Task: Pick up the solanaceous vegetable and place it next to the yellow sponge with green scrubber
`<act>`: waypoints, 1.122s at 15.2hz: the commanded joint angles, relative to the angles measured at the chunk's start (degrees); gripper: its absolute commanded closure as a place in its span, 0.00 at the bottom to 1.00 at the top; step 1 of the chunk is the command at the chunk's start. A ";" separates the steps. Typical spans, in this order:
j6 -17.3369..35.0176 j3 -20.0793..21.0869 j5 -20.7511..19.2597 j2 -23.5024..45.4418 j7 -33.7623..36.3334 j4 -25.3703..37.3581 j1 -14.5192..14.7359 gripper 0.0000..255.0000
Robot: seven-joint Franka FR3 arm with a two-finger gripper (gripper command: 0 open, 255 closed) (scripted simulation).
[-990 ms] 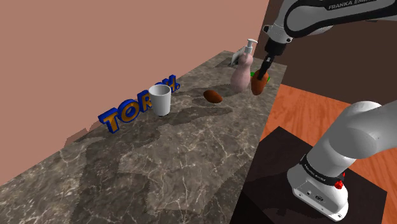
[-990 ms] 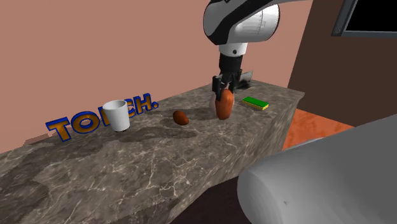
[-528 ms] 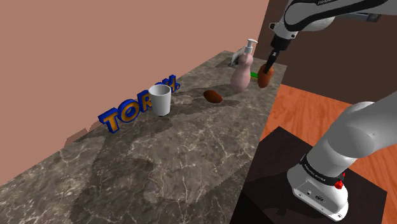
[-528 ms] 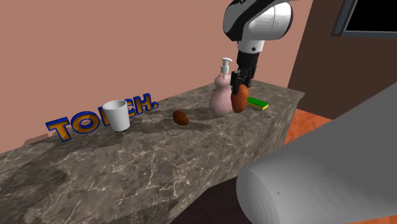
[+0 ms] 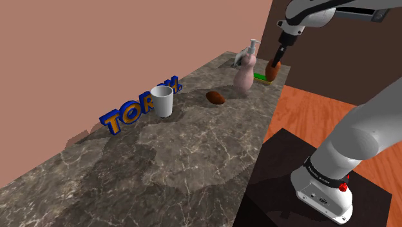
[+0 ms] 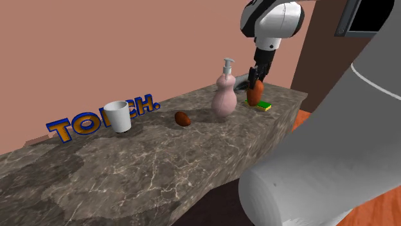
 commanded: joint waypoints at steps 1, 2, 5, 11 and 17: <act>-0.07 -2.32 1.78 3.42 -3.76 3.23 -0.32 1.00; -0.29 -3.34 2.98 5.43 -5.56 5.20 -0.46 1.00; -0.09 -4.95 5.47 9.25 -8.86 8.20 -0.94 1.00; 4.40 -5.23 6.67 10.88 -9.92 5.04 -0.99 1.00; 8.84 -5.45 8.40 13.04 -11.36 2.33 -1.03 1.00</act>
